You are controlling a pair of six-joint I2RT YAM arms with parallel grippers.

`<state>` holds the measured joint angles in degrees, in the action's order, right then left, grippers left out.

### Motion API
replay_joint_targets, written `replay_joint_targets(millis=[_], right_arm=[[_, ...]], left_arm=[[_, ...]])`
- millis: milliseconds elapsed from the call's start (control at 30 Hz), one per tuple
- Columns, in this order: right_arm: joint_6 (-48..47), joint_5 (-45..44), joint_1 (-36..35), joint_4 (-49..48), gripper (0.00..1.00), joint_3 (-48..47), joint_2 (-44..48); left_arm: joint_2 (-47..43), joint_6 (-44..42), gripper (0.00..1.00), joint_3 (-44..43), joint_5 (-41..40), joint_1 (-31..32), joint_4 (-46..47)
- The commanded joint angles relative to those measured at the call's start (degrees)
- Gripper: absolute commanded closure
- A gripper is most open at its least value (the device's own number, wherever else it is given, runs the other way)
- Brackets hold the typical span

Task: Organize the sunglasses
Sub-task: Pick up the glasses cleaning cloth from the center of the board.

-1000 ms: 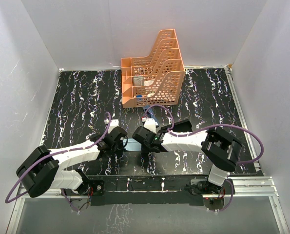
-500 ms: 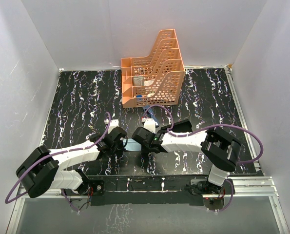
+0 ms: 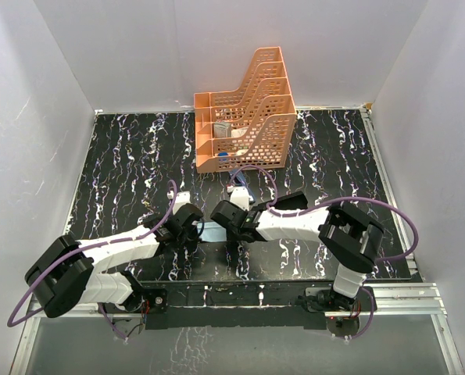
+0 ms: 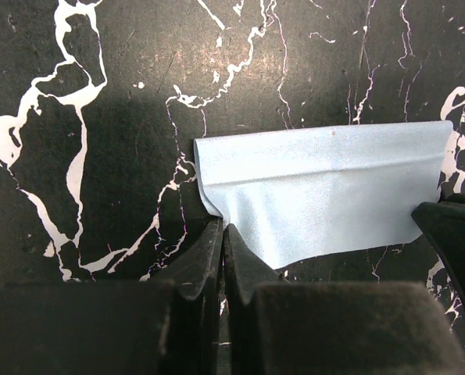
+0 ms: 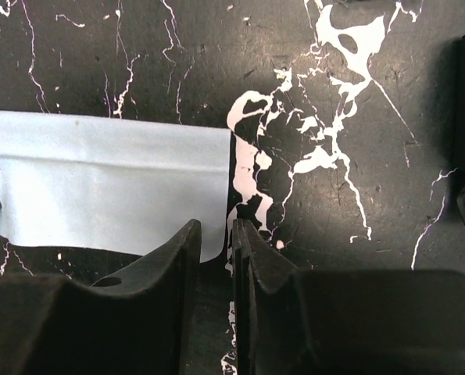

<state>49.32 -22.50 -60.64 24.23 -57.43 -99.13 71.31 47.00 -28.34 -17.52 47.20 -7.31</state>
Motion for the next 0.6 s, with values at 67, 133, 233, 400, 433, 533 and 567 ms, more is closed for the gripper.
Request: replay_joint_targets(millis=[67,133,233,400,433,533,567], right_arm=[[-0.27,-0.62,-0.36,3.38,0.79,0.03,-4.01],[-1.73,-0.98,-0.82,4.11,0.79,-0.42,-4.44],[-2.03,-0.72,-1.26,4.72,0.79,-0.66,-5.21],[-2.12,0.06,-1.88,4.86,0.79,-0.24,-5.7],[-2.12,0.07,-1.99,4.98,0.79,-0.17,-5.83],[-2.2,0.34,-2.48,5.21,0.8,-0.27,-6.43],[-2.21,0.37,-2.65,5.31,0.81,-0.37,-6.75]], left_arm=[[-0.25,0.37,1.0,1.84,3.3,0.44,-3.85],[-0.19,0.37,1.0,1.88,3.25,0.41,-3.7],[-0.12,0.37,1.0,1.9,3.39,0.44,-3.6],[-0.44,0.46,1.0,1.88,3.34,0.41,-3.89],[-0.53,0.46,1.0,1.88,3.29,0.43,-3.93],[-0.42,0.39,1.0,1.75,3.2,0.43,-3.94],[-0.34,0.37,1.0,1.65,3.19,0.42,-3.92]])
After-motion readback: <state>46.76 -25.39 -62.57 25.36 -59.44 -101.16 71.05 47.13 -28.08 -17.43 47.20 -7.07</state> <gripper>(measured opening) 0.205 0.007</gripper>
